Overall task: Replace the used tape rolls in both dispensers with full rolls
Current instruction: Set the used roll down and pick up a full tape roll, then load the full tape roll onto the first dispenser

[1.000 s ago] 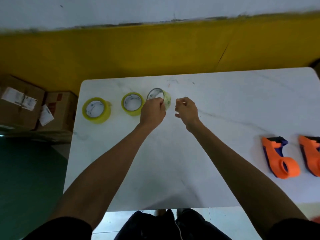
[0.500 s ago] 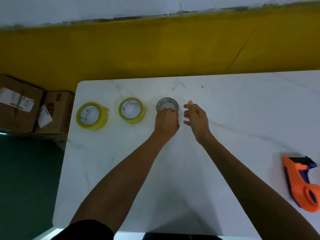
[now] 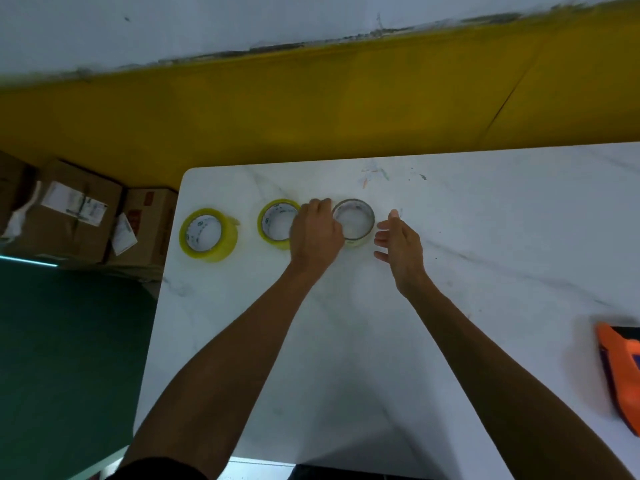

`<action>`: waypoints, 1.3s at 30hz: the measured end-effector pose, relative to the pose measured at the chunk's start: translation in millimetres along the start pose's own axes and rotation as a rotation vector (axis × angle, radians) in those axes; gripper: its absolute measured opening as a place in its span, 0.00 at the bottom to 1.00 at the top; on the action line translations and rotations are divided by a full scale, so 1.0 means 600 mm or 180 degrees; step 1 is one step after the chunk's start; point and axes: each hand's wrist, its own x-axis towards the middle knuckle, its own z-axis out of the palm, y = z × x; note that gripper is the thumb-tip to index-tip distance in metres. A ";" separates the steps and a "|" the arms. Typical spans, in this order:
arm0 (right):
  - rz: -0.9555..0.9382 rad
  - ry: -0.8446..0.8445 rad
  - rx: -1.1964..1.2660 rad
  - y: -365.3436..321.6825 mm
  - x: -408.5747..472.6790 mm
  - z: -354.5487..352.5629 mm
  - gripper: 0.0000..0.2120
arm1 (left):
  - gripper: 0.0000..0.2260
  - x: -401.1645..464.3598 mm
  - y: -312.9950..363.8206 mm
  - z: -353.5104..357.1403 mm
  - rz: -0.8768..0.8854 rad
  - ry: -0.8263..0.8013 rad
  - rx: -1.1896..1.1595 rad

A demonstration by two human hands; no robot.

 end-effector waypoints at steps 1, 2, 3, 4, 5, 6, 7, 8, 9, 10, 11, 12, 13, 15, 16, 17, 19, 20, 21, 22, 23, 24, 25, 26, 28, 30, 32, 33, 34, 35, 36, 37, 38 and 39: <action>0.0044 0.0068 0.0041 0.004 -0.001 0.002 0.24 | 0.15 0.001 -0.020 -0.006 -0.0211 0.0040 0.0029; 0.0087 0.0129 0.0067 0.007 -0.003 0.003 0.24 | 0.15 -0.001 -0.038 -0.010 -0.0384 0.0023 0.0093; 0.0124 0.0181 0.0062 0.011 -0.004 0.002 0.24 | 0.15 -0.005 -0.053 -0.013 -0.0512 -0.0039 0.0155; 0.0149 0.0225 0.0030 0.018 -0.005 0.004 0.24 | 0.15 -0.011 -0.069 -0.015 -0.0592 -0.0125 0.0183; 0.0167 0.0267 -0.0002 0.025 -0.006 0.005 0.24 | 0.14 -0.017 -0.081 -0.015 -0.0641 -0.0247 0.0201; 0.0183 0.0300 -0.0009 0.030 -0.008 0.002 0.24 | 0.14 -0.022 -0.089 -0.011 -0.0661 -0.0395 0.0257; 0.0200 0.0305 0.0005 0.034 -0.010 0.000 0.25 | 0.13 -0.027 -0.094 -0.006 -0.0654 -0.0561 0.0344; 0.0211 0.0293 0.0006 0.039 -0.011 -0.001 0.24 | 0.12 -0.030 -0.098 -0.003 -0.0623 -0.0697 0.0417; 0.0206 0.0279 -0.0022 0.043 -0.014 -0.001 0.24 | 0.11 -0.031 -0.100 0.000 -0.0625 -0.0788 0.0438; 0.0192 0.0266 -0.0067 0.047 -0.017 -0.001 0.24 | 0.09 -0.031 -0.101 0.002 -0.0673 -0.0827 0.0399; 0.0173 0.0262 -0.0104 0.050 -0.020 0.001 0.24 | 0.09 -0.030 -0.101 0.002 -0.0745 -0.0836 0.0343; 0.0160 0.0267 -0.0127 0.052 -0.023 0.002 0.24 | 0.09 -0.029 -0.102 0.003 -0.0789 -0.0819 0.0298; 0.0158 0.0270 -0.0138 0.053 -0.025 0.003 0.23 | 0.09 -0.030 -0.101 0.002 -0.0835 -0.0806 0.0252; 0.0138 0.0243 -0.0160 0.051 -0.032 0.004 0.21 | 0.10 -0.031 -0.095 -0.005 -0.0929 -0.0733 0.0131; 0.0095 0.0214 -0.0197 0.048 -0.036 0.005 0.19 | 0.10 -0.030 -0.092 -0.010 -0.0957 -0.0667 0.0085; 0.0036 0.0181 -0.0246 0.045 -0.040 0.006 0.15 | 0.10 -0.028 -0.091 -0.017 -0.1008 -0.0578 0.0017; -0.0083 0.0112 -0.0308 0.029 -0.052 0.009 0.09 | 0.12 -0.025 -0.087 -0.034 -0.1144 -0.0342 -0.0193; -0.0152 0.0049 -0.0329 0.016 -0.057 0.012 0.08 | 0.12 -0.023 -0.085 -0.044 -0.1186 -0.0228 -0.0300; -0.0237 -0.0039 -0.0351 0.000 -0.064 0.018 0.07 | 0.11 -0.021 -0.080 -0.056 -0.1213 -0.0148 -0.0409; -0.0340 -0.0135 -0.0408 -0.018 -0.071 0.026 0.07 | 0.11 -0.019 -0.075 -0.069 -0.1211 -0.0085 -0.0533; -0.0483 -0.0212 -0.0513 -0.038 -0.077 0.036 0.07 | 0.11 -0.015 -0.069 -0.084 -0.1195 -0.0041 -0.0694; -0.0636 -0.0287 -0.0634 -0.060 -0.085 0.047 0.07 | 0.10 -0.011 -0.061 -0.102 -0.1185 -0.0011 -0.0868; -0.0763 -0.0374 -0.0726 -0.083 -0.094 0.058 0.07 | 0.11 -0.006 -0.051 -0.124 -0.1197 0.0000 -0.1037; -0.0853 -0.0466 -0.0763 -0.107 -0.105 0.069 0.07 | 0.11 -0.001 -0.038 -0.147 -0.1203 0.0007 -0.1190; -0.0985 -0.0597 -0.0826 -0.150 -0.123 0.086 0.10 | 0.11 0.008 -0.011 -0.195 -0.1177 0.0006 -0.1523; -0.1125 -0.0655 -0.0893 -0.189 -0.141 0.096 0.14 | 0.11 0.014 0.012 -0.240 -0.1093 0.0022 -0.1929; -0.1273 -0.0709 -0.0848 -0.222 -0.162 0.096 0.12 | 0.11 0.016 0.027 -0.273 -0.1034 -0.0008 -0.2342; -0.1370 -0.0723 -0.0844 -0.235 -0.172 0.093 0.11 | 0.12 0.016 0.031 -0.285 -0.1031 -0.0041 -0.2539; -0.1487 -0.0718 -0.0879 -0.247 -0.181 0.088 0.10 | 0.14 0.016 0.034 -0.296 -0.1043 -0.0073 -0.2705; -0.1602 -0.0709 -0.0929 -0.256 -0.186 0.084 0.12 | 0.16 0.016 0.034 -0.301 -0.1083 -0.0107 -0.2837; -0.1698 -0.0693 -0.0962 -0.261 -0.192 0.079 0.13 | 0.18 0.016 0.035 -0.305 -0.1127 -0.0153 -0.2933; -0.1762 -0.0667 -0.0985 -0.265 -0.196 0.074 0.15 | 0.17 0.016 0.037 -0.309 -0.1142 -0.0199 -0.2993; -0.1802 -0.0645 -0.0996 -0.268 -0.201 0.071 0.15 | 0.14 0.014 0.041 -0.314 -0.1128 -0.0234 -0.3003; -0.1828 -0.0632 -0.0980 -0.270 -0.206 0.068 0.15 | 0.11 0.011 0.047 -0.322 -0.1114 -0.0243 -0.2983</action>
